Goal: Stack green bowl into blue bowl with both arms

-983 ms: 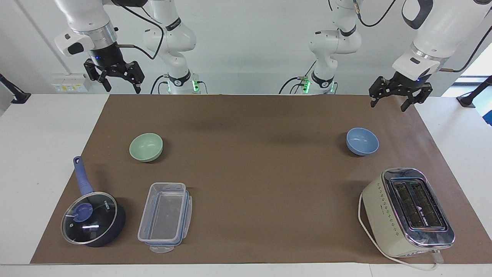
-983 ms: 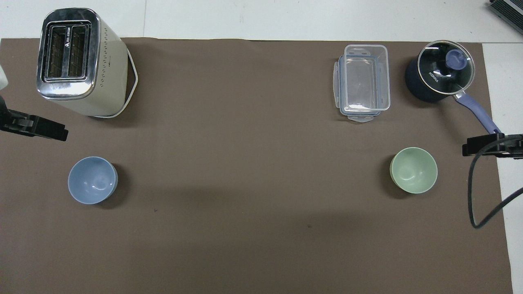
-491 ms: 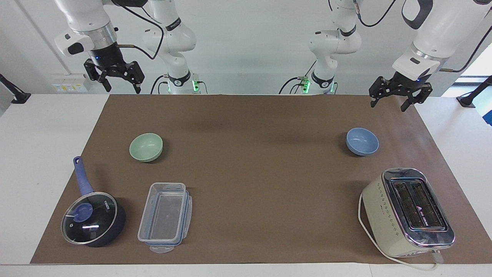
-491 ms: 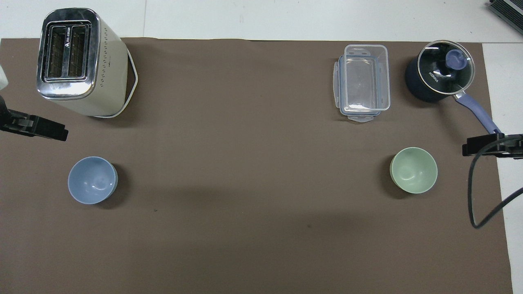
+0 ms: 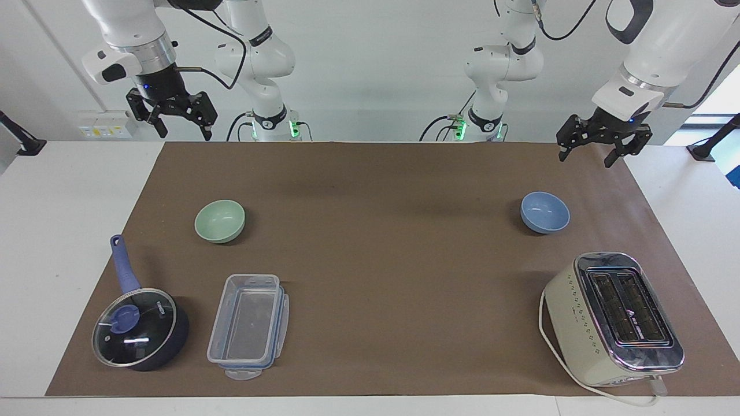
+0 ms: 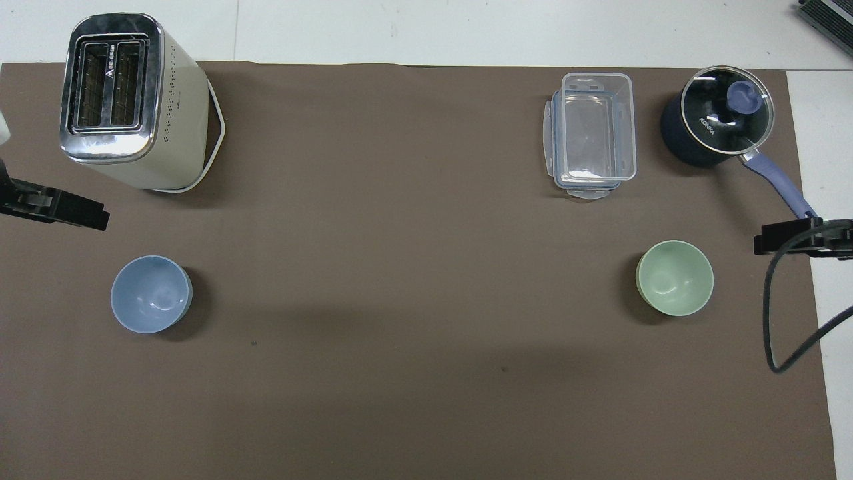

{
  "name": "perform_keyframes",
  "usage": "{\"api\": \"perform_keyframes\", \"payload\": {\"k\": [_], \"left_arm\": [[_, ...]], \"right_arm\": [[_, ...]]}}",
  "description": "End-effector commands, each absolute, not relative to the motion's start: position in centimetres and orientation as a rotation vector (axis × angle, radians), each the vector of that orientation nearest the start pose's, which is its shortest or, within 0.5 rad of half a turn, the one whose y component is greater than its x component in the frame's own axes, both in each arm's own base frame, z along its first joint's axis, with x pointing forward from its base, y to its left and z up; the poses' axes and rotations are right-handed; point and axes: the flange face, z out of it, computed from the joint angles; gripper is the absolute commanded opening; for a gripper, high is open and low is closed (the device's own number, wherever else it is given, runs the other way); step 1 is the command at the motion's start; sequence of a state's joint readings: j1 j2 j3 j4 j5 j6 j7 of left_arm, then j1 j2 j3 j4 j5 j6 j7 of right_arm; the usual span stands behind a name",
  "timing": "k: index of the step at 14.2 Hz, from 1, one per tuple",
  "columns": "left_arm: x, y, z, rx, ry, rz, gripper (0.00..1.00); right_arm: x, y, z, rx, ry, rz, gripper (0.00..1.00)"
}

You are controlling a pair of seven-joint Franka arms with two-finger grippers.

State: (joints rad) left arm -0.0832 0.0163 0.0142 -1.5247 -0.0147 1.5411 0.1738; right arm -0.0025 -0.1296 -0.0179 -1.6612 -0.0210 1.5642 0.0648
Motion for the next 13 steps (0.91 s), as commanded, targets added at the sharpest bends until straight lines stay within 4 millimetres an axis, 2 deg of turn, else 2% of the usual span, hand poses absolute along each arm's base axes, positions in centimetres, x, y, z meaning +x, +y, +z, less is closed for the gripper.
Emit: {"api": "perform_keyframes", "payload": {"k": [1,10,11,13], "left_arm": [[55.3,-3.7,63.4,-3.147,0.392,-0.013,1.0],[54.9,-3.0,62.6,-3.163,0.437,-0.02,1.0],[54.9,-2.7,62.5,-3.177,0.43,-0.037,1.0],[54.8,-0.8,61.9,-3.191,0.457,-0.032,1.0]], "right_arm": [[51.0,-1.4,65.4,-3.139,0.13,-0.041,1.0],[51.0,-1.5,65.4,-3.139,0.132,-0.041,1.0],[51.0,-1.5,65.4,-3.139,0.133,-0.041,1.0],[51.0,-1.5,65.4,-3.139,0.132,-0.041,1.0]]}}
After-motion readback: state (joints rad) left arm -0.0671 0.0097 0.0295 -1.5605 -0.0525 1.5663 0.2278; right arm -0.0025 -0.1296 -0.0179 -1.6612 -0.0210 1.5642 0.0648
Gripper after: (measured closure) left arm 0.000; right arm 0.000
